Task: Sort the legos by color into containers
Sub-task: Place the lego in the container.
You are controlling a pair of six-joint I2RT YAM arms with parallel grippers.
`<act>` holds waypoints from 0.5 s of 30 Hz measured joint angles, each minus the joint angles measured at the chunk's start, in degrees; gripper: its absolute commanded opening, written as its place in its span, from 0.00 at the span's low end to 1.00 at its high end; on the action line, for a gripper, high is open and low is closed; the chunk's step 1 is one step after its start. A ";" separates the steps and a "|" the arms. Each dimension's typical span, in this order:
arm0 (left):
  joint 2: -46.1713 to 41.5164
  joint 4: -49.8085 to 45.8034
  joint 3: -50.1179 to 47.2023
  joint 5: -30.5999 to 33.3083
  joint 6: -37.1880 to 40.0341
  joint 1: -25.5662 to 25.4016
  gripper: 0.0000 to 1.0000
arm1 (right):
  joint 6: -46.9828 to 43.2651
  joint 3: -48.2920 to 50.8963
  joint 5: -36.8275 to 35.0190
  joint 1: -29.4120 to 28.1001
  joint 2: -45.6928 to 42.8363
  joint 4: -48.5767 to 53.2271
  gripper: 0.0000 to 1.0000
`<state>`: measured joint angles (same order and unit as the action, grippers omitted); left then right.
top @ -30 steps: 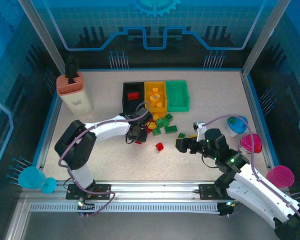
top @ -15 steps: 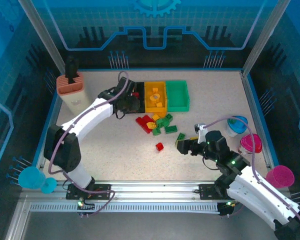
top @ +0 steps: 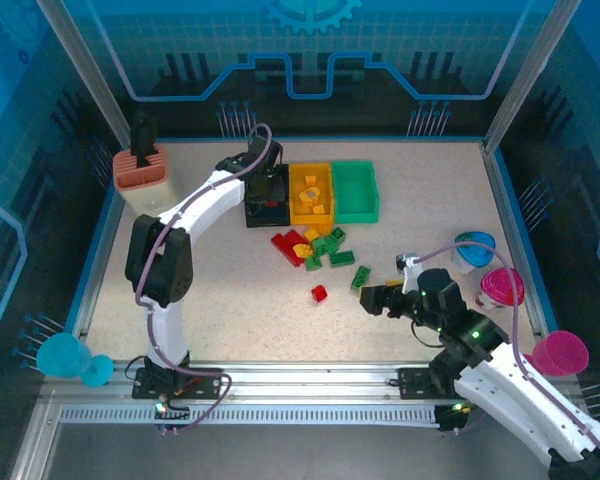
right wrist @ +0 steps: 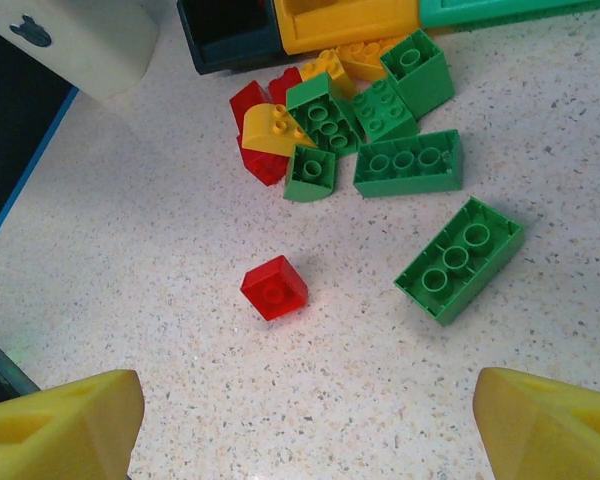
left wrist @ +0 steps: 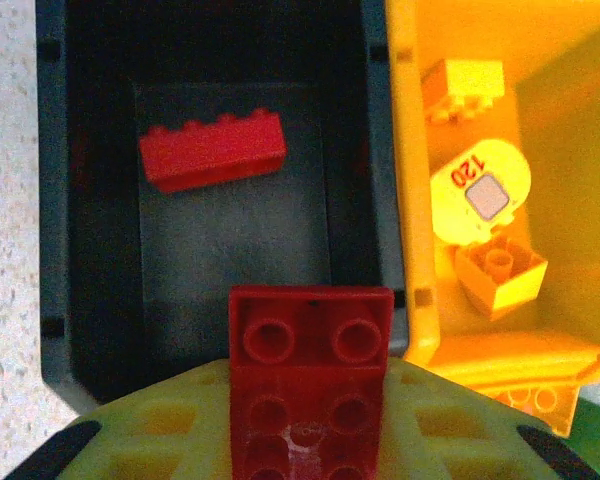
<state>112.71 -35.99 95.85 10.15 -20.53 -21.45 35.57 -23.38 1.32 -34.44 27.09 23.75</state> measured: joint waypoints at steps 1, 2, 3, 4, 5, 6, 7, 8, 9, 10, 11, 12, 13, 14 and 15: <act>0.55 -0.15 0.79 0.31 -0.09 0.13 0.65 | 0.07 0.04 0.00 0.00 -0.04 0.02 0.86; 0.96 -0.28 1.46 0.61 0.55 0.24 0.71 | 0.13 0.04 0.00 0.00 -0.04 0.11 0.86; 1.03 -0.31 1.68 0.76 0.74 0.33 0.74 | 0.24 0.04 -0.07 0.00 -0.04 0.17 0.86; 1.03 -0.37 1.70 0.98 0.94 0.35 0.75 | 0.26 0.04 -0.26 0.00 -0.04 0.26 0.86; 0.92 -0.17 1.64 1.22 0.96 0.35 0.76 | 0.28 0.04 -0.42 0.00 -0.04 0.28 0.85; 0.52 0.48 1.05 1.38 1.01 0.35 0.77 | 0.28 0.04 -0.63 -0.02 0.02 0.28 0.85; -0.13 1.16 0.09 1.46 1.01 0.35 0.77 | 0.28 0.04 -0.74 -0.07 0.09 0.28 0.85; -1.46 2.01 -1.70 1.46 0.98 0.35 0.78 | 0.28 0.04 -0.90 -0.17 0.28 0.28 0.85; -3.21 2.51 -3.61 1.44 0.96 0.35 0.78 | 0.26 0.04 -0.98 -0.33 0.52 0.28 0.85; -4.87 2.80 -5.09 1.42 0.96 0.35 0.78 | 0.24 0.04 -1.09 -0.57 0.85 0.28 0.85; -6.93 3.21 -6.62 1.40 0.92 0.35 0.78 | 0.20 0.04 -1.27 -0.94 1.40 0.28 0.85; -9.35 3.52 -7.91 1.36 0.76 0.35 0.78 | 0.07 0.04 -1.36 -1.46 2.12 0.28 0.85; -11.52 3.80 -8.79 1.16 0.57 0.35 0.78 | -0.02 0.02 -1.57 -1.99 2.84 0.28 0.85; -13.79 4.37 -9.57 0.96 0.35 0.33 0.78 | -0.26 0.02 -1.99 -2.64 3.72 0.28 0.85; -16.31 5.18 -10.49 0.81 0.00 0.28 0.78 | -0.63 -0.02 -2.45 -3.54 4.79 0.28 0.86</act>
<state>96.40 -30.81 85.36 10.96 -20.53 -21.17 34.94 -23.40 -1.13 -37.98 31.88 24.03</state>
